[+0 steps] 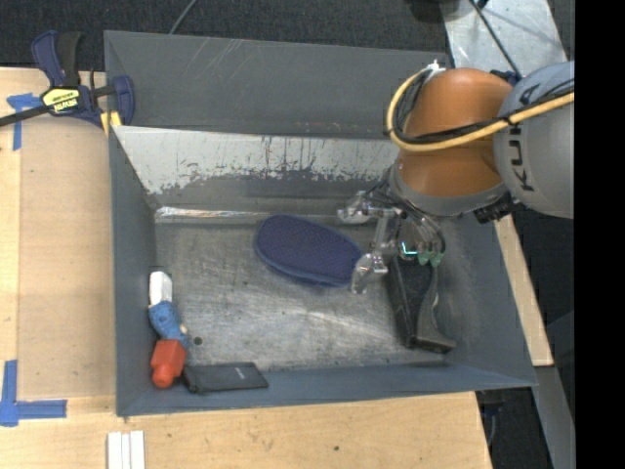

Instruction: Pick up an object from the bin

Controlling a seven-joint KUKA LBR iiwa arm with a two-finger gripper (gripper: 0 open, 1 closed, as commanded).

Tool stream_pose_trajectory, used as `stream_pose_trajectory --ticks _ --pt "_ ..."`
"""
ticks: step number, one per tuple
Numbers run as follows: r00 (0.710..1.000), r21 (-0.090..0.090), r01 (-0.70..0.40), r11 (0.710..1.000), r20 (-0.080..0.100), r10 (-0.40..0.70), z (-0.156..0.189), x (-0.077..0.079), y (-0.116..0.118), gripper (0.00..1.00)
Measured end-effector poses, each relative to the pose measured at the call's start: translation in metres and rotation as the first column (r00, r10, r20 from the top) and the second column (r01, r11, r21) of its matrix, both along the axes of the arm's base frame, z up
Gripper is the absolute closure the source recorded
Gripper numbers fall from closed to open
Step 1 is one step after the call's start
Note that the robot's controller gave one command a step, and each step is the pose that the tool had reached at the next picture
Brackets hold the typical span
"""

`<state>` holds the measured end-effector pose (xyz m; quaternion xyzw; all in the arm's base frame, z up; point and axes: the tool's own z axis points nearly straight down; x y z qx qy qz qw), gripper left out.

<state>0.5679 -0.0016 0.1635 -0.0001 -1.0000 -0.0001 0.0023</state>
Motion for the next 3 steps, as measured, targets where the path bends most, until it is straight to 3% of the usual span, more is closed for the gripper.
stream_pose_trajectory --ticks 1,2,3 --pt "0.976 -0.006 -0.219 0.976 0.017 0.219 -0.082 0.031 0.029 0.00" --pt "0.976 -0.008 -0.216 0.976 0.031 0.216 -0.076 0.035 0.029 1.00" --pt "0.967 -0.003 -0.253 0.967 0.016 0.253 0.064 0.030 0.035 1.00"
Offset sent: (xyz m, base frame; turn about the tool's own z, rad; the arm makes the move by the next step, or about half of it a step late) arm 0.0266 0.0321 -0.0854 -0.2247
